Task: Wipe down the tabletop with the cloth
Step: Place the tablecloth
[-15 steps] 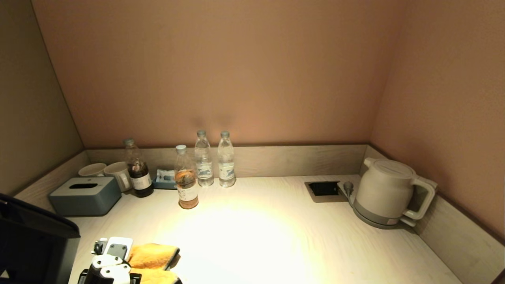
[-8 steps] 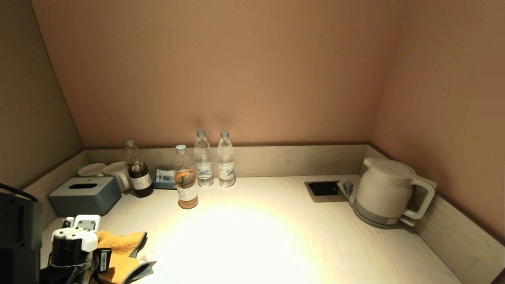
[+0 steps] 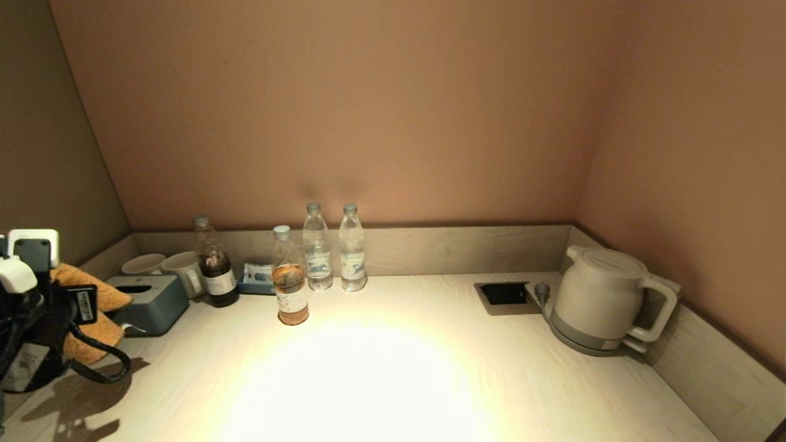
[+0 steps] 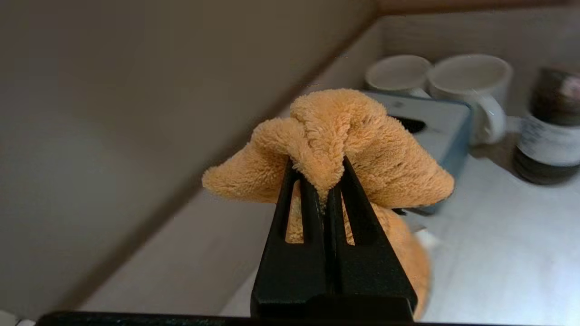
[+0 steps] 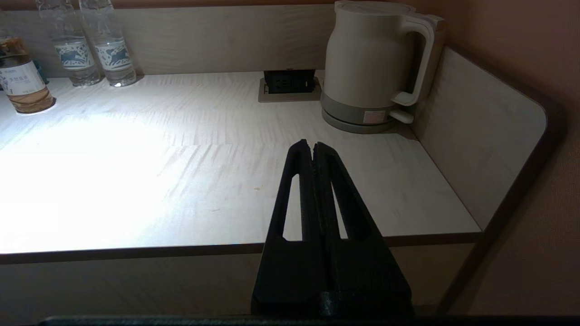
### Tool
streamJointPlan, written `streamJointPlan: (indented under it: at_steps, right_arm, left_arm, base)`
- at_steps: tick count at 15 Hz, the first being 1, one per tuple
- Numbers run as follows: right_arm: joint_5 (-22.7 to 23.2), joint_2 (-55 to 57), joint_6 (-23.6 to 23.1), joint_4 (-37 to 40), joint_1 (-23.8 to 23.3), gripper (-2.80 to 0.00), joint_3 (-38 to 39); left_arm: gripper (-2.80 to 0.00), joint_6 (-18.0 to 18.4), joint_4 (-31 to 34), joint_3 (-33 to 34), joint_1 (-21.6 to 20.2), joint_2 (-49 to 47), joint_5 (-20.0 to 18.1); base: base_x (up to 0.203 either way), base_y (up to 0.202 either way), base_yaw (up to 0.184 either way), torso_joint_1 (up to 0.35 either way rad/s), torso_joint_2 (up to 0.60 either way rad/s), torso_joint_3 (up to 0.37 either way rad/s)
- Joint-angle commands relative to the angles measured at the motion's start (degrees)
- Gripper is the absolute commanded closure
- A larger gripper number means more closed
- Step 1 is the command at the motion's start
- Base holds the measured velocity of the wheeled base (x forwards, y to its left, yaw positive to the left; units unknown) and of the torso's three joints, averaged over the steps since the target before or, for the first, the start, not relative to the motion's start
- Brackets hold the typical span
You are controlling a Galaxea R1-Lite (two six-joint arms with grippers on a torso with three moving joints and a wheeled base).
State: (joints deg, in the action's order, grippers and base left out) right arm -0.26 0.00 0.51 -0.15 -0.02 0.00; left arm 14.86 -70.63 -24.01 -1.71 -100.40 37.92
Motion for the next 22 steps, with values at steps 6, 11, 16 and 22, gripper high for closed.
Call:
streamJointPlan:
  at_steps: [6,11,16,22]
  right_arm:
    - [0.0,0.0,0.0,0.0,0.0,0.00,0.0]
    - [0.0,0.0,0.0,0.0,0.0,0.00,0.0]
    - [0.0,0.0,0.0,0.0,0.0,0.00,0.0]
    - [0.0,0.0,0.0,0.0,0.0,0.00,0.0]
  left_arm:
    - [0.00,-8.4,32.7,-18.0,-6.3,9.2,-3.0]
    - [0.00,-14.9,64.4,-40.6,-6.1,11.1,-9.7]
    - [0.00,-19.7,114.1,-72.6,-6.5,10.6,-29.6]
    - [0.00,-20.6,129.3,-77.3,-14.5,1.2,-36.8]
  base:
    - [0.000,0.000,0.000,0.000,0.00,0.000]
    - [0.000,0.000,0.000,0.000,0.00,0.000]
    - [0.000,0.000,0.000,0.000,0.00,0.000]
    - [0.000,0.000,0.000,0.000,0.00,0.000]
